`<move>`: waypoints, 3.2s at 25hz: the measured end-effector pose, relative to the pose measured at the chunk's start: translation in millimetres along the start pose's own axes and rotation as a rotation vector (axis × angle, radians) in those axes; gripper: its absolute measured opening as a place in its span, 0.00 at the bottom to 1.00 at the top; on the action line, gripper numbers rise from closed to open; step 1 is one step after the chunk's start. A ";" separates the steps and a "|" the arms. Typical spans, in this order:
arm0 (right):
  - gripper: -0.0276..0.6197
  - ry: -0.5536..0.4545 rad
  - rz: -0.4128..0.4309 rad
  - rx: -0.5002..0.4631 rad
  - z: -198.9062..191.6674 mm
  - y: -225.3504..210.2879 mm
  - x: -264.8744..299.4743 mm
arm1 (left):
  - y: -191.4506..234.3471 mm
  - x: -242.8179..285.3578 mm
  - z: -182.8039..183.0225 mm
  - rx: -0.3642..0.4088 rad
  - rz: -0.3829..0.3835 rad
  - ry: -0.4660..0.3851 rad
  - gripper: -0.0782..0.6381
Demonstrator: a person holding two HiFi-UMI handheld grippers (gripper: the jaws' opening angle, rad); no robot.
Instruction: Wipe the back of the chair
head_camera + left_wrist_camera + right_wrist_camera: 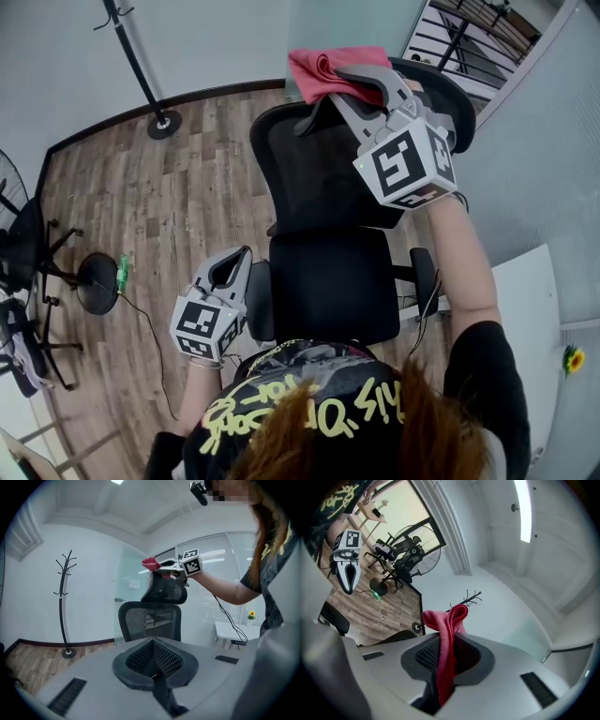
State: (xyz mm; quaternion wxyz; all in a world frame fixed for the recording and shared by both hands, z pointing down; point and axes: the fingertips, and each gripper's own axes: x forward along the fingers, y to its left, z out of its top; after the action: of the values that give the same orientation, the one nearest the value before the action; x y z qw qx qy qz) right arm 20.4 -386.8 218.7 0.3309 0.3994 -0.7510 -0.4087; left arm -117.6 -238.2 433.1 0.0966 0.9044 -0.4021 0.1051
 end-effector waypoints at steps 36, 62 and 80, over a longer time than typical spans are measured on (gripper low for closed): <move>0.14 0.040 0.099 -0.250 19.7 142.3 43.7 | 10.3 -20.1 0.8 -0.028 0.072 -0.003 0.10; 0.14 -0.064 0.239 0.029 36.8 222.8 26.4 | 4.8 -25.0 -1.1 -0.024 0.063 0.004 0.10; 0.14 -0.133 0.151 0.530 16.6 193.6 -42.7 | -15.9 6.3 26.7 0.025 0.005 -0.034 0.10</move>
State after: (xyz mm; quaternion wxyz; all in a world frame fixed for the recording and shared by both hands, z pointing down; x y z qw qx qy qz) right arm -37.4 -276.7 374.0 0.1944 0.3872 -0.8794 -0.1975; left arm -98.6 -239.1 407.7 0.0784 0.9062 -0.4046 0.0949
